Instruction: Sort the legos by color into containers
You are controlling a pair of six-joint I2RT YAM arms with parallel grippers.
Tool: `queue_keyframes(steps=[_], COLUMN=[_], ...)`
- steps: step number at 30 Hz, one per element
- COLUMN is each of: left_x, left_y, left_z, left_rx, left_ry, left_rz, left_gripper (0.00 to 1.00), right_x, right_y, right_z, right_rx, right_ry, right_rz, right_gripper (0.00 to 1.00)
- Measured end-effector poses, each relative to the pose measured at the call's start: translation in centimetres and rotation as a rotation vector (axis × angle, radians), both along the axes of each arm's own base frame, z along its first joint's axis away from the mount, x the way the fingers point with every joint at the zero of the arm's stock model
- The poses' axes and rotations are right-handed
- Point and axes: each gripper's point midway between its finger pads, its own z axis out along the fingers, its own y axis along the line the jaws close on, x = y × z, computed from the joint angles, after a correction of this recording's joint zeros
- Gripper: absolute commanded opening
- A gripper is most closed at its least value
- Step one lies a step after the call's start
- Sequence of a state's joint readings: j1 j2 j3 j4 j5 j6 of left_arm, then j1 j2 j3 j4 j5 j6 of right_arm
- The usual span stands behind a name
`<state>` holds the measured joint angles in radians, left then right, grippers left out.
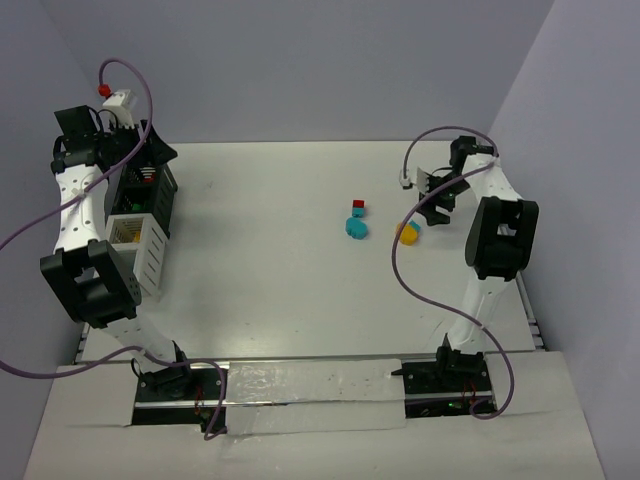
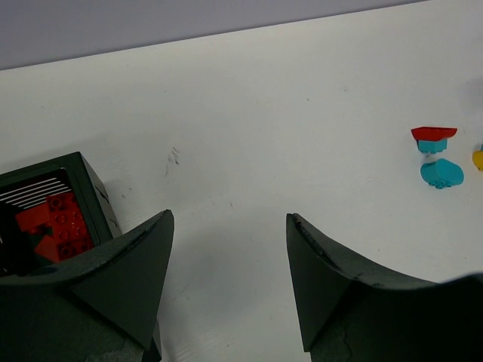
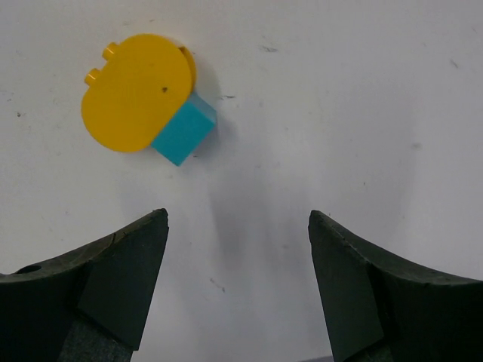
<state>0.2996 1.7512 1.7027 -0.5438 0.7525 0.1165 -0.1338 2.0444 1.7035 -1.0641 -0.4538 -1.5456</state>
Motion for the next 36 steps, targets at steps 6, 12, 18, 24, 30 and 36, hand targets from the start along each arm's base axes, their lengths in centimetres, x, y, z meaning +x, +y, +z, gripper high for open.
queue_keyframes(steps=[6, 12, 18, 24, 30, 36], left_x=[-0.1, -0.1, -0.2, -0.2, -0.3, -0.3], left_y=[0.0, 0.0, -0.1, -0.1, -0.1, -0.1], left_z=[0.0, -0.1, -0.4, -0.6, -0.6, -0.6], left_rx=[-0.002, -0.003, -0.005, -0.006, -0.006, -0.007], left_ry=[0.003, 0.007, 0.015, 0.018, 0.020, 0.022], left_rz=[-0.001, -0.001, 0.000, 0.000, 0.000, 0.000], left_gripper=[0.70, 0.70, 0.70, 0.70, 0.70, 0.70], right_x=[-0.5, -1.0, -1.0, -1.2, -1.7, -2.8], right_y=[1.2, 2.4, 4.3, 5.4, 5.2, 5.8], right_z=[-1.6, -2.8, -3.3, -3.6, -4.2, -5.4], right_rx=[-0.020, -0.027, -0.024, -0.029, -0.046, -0.047], right_ry=[-0.015, -0.019, -0.023, -0.022, -0.001, 0.052], right_rz=[0.174, 0.304, 0.387, 0.444, 0.467, 0.471], right_gripper=[0.84, 0.84, 0.81, 0.72, 0.60, 0.52])
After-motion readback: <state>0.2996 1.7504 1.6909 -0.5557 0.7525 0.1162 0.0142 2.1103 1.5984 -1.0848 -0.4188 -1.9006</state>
